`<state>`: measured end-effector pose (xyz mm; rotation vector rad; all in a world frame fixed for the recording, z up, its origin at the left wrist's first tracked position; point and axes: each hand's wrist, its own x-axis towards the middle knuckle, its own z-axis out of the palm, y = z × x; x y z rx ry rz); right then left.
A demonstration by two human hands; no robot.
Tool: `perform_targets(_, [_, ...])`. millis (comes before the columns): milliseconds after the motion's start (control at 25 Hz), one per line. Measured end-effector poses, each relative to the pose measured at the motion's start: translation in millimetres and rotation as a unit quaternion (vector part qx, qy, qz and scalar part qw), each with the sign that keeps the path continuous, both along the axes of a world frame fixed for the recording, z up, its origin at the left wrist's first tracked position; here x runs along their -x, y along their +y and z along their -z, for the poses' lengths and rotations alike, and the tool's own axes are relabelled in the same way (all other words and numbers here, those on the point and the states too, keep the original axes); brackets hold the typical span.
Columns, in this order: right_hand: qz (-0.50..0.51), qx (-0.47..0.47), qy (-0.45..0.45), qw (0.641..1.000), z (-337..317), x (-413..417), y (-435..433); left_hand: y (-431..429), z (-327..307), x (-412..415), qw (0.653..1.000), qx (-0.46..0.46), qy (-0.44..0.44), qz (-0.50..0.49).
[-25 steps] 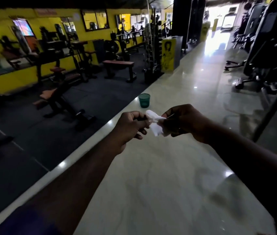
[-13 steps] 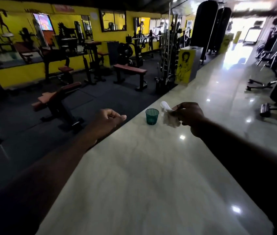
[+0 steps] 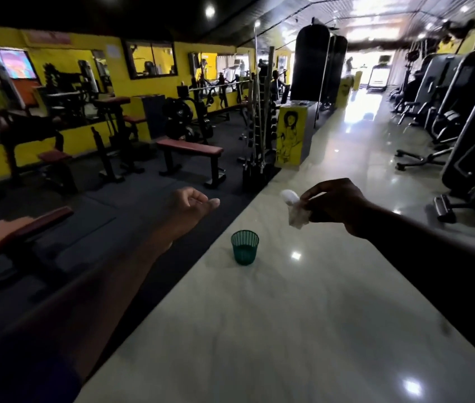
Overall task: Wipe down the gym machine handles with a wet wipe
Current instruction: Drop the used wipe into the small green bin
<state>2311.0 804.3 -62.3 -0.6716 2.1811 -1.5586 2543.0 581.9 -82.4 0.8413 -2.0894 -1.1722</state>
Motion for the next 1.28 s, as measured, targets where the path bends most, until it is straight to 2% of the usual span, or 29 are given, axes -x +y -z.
perform_targets(200, [-0.023,0.070,-0.057,0.996,36,146,-120,-127,31,161,0.999,0.021,-0.027,0.039])
perform_targets(360, [-0.037,0.079,-0.111,0.990,58,267,-236,-232,43,271,0.998,0.011,-0.059,0.026])
perform_targets(520, [-0.070,0.032,-0.112,0.991,79,358,-360,-348,66,356,0.998,-0.016,-0.064,-0.002])
perform_targets(680, [-0.082,-0.058,-0.048,0.994,126,429,-469,-450,113,427,0.995,-0.045,-0.084,0.000])
perform_targets(840, [-0.035,-0.115,-0.083,0.989,192,492,-563,-551,179,513,0.985,-0.102,-0.135,0.033])
perform_targets(960, [-0.004,-0.145,-0.119,0.982,239,525,-613,-608,224,573,0.971,-0.131,-0.189,0.063])
perform_targets(1080, [0.048,-0.184,-0.133,0.973,299,567,-656,-652,265,640,0.961,-0.123,-0.238,0.067])
perform_targets(1280, [0.024,-0.285,-0.124,0.950,397,631,-717,-699,339,722,0.946,-0.145,-0.283,0.059])
